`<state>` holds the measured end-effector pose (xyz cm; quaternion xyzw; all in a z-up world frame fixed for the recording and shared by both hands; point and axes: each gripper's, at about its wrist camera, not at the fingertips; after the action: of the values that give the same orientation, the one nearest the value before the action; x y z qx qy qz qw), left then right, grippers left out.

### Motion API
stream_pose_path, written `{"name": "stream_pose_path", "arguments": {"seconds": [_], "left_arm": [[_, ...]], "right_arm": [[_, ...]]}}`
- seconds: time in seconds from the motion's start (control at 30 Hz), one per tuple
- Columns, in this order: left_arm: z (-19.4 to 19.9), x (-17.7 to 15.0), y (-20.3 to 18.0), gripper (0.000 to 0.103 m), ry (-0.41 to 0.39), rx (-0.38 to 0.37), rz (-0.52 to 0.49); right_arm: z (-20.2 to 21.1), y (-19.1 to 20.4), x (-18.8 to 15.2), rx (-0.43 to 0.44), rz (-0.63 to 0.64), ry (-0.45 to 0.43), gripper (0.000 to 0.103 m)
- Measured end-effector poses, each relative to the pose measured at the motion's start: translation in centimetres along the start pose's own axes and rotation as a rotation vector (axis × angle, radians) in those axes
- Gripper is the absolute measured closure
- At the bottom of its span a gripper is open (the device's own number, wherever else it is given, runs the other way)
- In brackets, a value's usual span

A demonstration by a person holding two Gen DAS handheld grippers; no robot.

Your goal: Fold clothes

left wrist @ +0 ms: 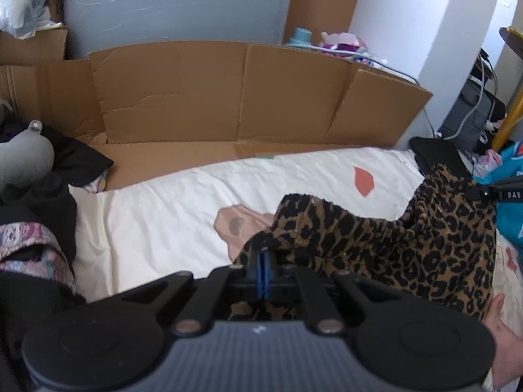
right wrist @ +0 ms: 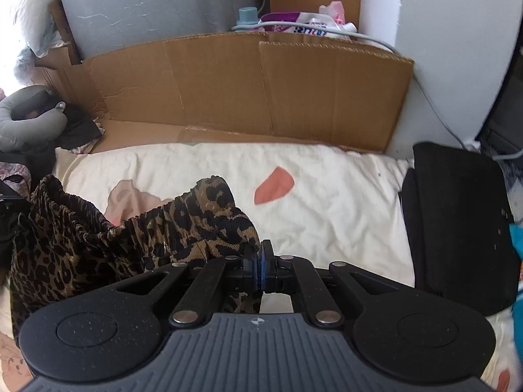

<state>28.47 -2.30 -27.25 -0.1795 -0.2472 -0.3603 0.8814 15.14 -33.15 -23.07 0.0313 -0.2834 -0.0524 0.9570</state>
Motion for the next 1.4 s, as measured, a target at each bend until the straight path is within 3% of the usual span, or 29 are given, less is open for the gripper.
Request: {"name": "stream_pose_path", "arguments": {"seconds": [0.77,1.17,1.27,1.4], "left_arm": [[-8.7,5.2,4.3,0.101,0.046,0.096,0.035],[-12.9,5.8,5.6,0.102,0.053,0.14,0.039],[-14.8,5.6,5.4,0.101,0.109,0.161,0.013],[-17.2,4.1,4.4,0.092,0.222,0.193,-0.024]], "right_arm": [[-11.3,1.0,10.2,-0.022,0.274,0.028,0.103],[-16.3,1.3,12.1,-0.046,0.351,0.047,0.103],[-17.2,1.4,12.0,-0.057,0.355,0.043,0.103],[-18.8,0.7,11.0,-0.066,0.292,0.112,0.098]]}}
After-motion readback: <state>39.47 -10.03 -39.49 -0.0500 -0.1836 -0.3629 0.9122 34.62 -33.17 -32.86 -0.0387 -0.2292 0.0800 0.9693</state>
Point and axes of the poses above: each gripper's, at about its wrist camera, not at the fingertips, and z roughly against the way its jaws point, y to its left, x to its top, and after that the axes turned 4 degrees about y, right-handed
